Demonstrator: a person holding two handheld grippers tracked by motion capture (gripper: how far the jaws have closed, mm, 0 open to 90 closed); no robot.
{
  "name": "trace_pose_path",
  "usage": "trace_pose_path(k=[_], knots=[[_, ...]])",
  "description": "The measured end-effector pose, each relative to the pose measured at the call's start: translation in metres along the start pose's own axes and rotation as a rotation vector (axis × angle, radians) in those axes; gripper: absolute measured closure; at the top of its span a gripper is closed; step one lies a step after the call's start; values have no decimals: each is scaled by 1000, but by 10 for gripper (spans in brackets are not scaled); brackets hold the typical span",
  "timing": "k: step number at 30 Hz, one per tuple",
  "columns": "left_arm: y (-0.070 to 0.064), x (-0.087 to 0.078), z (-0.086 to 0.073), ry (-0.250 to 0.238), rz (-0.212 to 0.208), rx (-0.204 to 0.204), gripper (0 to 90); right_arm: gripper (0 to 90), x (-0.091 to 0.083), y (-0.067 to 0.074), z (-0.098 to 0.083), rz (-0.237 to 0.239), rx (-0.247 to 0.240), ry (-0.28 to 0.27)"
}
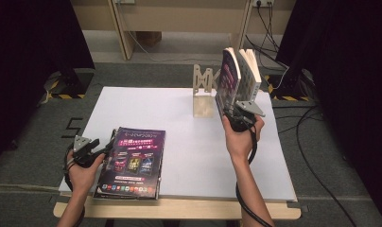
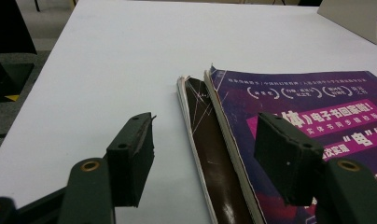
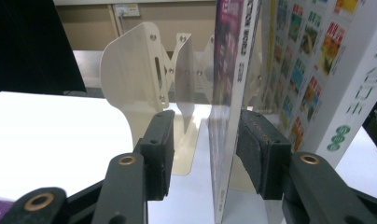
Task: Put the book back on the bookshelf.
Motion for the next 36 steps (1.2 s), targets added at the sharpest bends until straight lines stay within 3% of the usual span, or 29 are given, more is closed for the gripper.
trace_pose_path(k=[15, 24, 36], knots=[[-2, 1, 0, 26, -16, 0, 397, 568, -2, 14, -23, 49, -6, 58], [-17, -2, 12, 53, -43, 15, 412, 568, 7, 29, -35, 85, -13, 99], [-24, 13, 12, 192, -51, 27, 495, 566, 20, 50, -47, 144, -35, 172]])
Point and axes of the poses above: each handheld gripper's, and its own axes: x roughly forward along the jaws, z roughly out of its top, y roughly to its left, the point moved 5 cm from there along x, roughly forward along the jaws, and after that the axes turned 4 degrees about -x, right-handed, at the moved point
